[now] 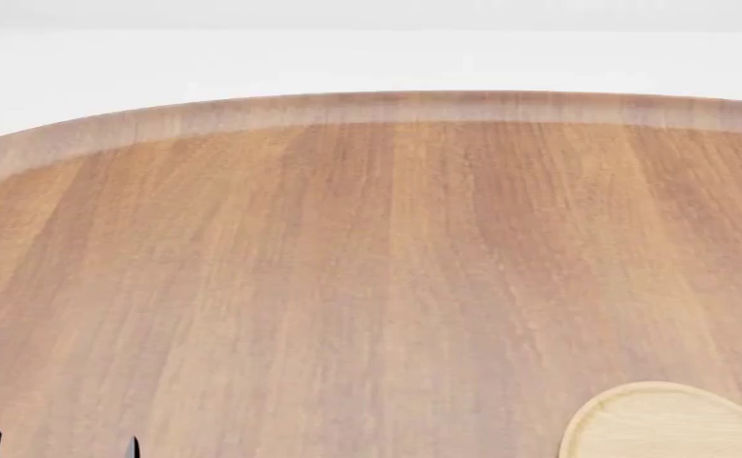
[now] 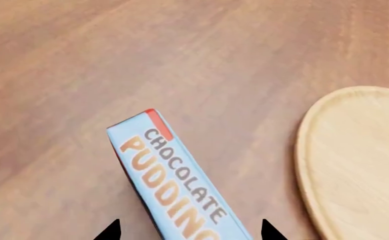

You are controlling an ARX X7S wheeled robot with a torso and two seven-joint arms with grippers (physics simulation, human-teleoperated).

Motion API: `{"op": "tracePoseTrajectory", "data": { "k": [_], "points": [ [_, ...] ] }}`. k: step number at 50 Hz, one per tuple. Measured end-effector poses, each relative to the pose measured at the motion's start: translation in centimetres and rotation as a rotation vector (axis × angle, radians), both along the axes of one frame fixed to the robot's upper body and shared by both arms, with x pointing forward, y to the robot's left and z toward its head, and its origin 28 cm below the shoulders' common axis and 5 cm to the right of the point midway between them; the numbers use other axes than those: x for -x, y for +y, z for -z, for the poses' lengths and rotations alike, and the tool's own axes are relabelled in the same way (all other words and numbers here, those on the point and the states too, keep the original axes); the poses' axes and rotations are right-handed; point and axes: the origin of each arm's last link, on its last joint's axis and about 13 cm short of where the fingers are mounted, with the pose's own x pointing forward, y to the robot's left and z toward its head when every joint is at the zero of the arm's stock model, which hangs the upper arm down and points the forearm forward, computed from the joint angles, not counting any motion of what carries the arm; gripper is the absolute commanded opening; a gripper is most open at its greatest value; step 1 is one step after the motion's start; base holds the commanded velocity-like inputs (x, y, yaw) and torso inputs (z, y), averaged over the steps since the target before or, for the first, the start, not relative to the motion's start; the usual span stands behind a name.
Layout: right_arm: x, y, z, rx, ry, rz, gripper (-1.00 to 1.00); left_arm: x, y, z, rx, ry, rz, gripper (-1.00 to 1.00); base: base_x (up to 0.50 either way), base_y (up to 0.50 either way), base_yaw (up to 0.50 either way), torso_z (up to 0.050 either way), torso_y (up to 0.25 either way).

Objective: Put the chocolate pudding to the left of the plate.

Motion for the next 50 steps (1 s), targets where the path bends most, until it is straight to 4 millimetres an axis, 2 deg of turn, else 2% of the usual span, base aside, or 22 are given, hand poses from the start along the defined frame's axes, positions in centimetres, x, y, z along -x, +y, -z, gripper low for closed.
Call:
{"op": "tracePoseTrajectory", "data": {
  "k": [20, 21, 39, 50],
  "points": [
    [-0.3, 0.1, 0.8, -0.004, -0.005, -0.017, 1.00, -0.1, 0.0, 0.2, -0.002, 0.001, 0.002, 1.00, 0.00, 0.00, 0.00, 0.000, 0.000],
    [-0.3, 0.2, 0.8, -0.005, -0.006, -0.020, -1.00, -0.1, 0.0, 0.2, -0.002, 0.001, 0.002, 1.00, 0.00, 0.00, 0.00, 0.000, 0.000],
    [0.3, 1.6, 0.9, -0.051, -0.013, -0.089, -1.00, -0.1, 0.0, 0.2, -0.002, 0.001, 0.004, 1.00, 0.00, 0.00, 0.00, 0.000, 0.000],
    [0.0, 2.5, -0.2, -0.031, -0.055, -0.101, -1.00, 0.0, -0.1, 0.2, -0.001, 0.002, 0.003, 1.00, 0.00, 0.00, 0.00, 0.000, 0.000]
  ]
}}
